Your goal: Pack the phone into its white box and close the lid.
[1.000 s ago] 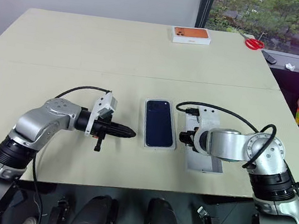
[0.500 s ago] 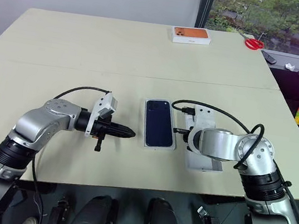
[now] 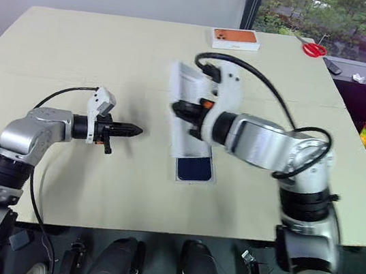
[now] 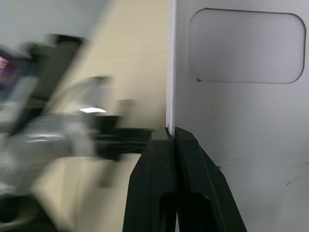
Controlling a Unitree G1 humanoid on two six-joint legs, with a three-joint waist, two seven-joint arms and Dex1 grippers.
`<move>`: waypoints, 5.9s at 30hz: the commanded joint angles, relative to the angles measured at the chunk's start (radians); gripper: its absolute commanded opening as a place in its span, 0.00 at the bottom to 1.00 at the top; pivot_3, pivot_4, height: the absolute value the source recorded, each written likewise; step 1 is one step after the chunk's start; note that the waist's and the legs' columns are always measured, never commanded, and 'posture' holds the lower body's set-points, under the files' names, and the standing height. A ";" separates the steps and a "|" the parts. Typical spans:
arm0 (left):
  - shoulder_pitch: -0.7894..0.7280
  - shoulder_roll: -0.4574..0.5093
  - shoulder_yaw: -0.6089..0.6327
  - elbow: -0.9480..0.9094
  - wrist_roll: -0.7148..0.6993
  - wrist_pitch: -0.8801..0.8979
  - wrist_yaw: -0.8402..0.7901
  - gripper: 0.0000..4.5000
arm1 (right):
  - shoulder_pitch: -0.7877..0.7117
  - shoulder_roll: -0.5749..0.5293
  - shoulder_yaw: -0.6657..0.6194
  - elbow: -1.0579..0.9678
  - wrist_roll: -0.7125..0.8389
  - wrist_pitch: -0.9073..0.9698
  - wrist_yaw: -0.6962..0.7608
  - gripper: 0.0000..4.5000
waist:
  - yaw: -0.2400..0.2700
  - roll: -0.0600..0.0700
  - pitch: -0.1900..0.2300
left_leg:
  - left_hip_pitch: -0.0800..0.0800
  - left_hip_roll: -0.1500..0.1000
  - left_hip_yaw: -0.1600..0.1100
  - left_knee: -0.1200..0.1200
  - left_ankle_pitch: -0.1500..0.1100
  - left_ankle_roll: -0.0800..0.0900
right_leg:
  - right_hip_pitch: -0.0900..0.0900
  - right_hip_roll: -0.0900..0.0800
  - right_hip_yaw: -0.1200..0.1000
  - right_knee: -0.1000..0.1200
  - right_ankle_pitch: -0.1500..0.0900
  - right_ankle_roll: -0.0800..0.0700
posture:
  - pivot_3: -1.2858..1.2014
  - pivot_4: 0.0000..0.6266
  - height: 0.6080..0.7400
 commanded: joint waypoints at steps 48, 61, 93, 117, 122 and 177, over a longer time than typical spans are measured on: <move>0.072 -0.156 -0.034 -0.311 -0.110 0.090 0.030 0.00 | 0.157 -0.064 -0.156 0.086 -0.105 -0.030 0.021 0.99 | 0.001 0.000 0.000 | 0.002 -0.001 0.001 0.002 0.000 0.000 | 0.001 0.000 0.001 0.003 0.000 0.000 | 0.52 0.24 1.00; 0.034 -0.237 -0.018 -0.288 -0.144 0.121 0.119 0.00 | 0.182 -0.286 -0.137 0.018 -0.374 0.076 0.248 0.99 | 0.002 0.000 0.000 | 0.003 -0.001 -0.001 0.003 0.000 0.000 | 0.002 0.002 0.001 0.003 0.000 -0.001 | 0.52 0.24 1.00; 0.123 -0.098 -0.142 -0.383 -0.044 0.224 0.236 0.00 | 0.225 -0.382 0.242 -0.251 -1.332 0.163 0.940 0.02 | 0.005 0.001 0.000 | 0.001 -0.003 -0.002 0.016 -0.001 0.001 | 0.006 0.000 0.000 0.004 0.001 -0.001 | 0.52 0.24 1.00; 0.064 -0.276 -0.084 -0.291 -0.036 0.158 0.313 0.00 | 0.247 -0.288 0.176 -0.266 -1.488 0.245 1.031 0.02 | 0.004 0.001 0.000 | 0.001 -0.004 -0.002 0.016 -0.001 0.001 | 0.006 0.000 0.000 0.004 0.001 0.000 | 0.52 0.24 1.00; 0.056 -0.275 -0.094 -0.286 -0.033 0.155 0.301 0.00 | 0.253 -0.282 0.167 -0.267 -1.510 0.254 1.041 0.02 | 0.004 0.001 0.000 | 0.001 -0.004 -0.002 0.016 -0.001 0.001 | 0.006 0.000 0.000 0.005 0.001 0.000 | 0.52 0.24 1.00; 0.027 -0.243 0.014 -0.242 -0.095 0.193 0.318 0.00 | 0.311 -0.331 0.088 -0.306 -1.628 0.268 1.110 0.02 | 0.004 0.001 0.000 | 0.001 -0.005 -0.003 0.016 -0.001 0.001 | 0.006 0.000 0.000 0.005 0.001 0.000 | 0.52 0.24 1.00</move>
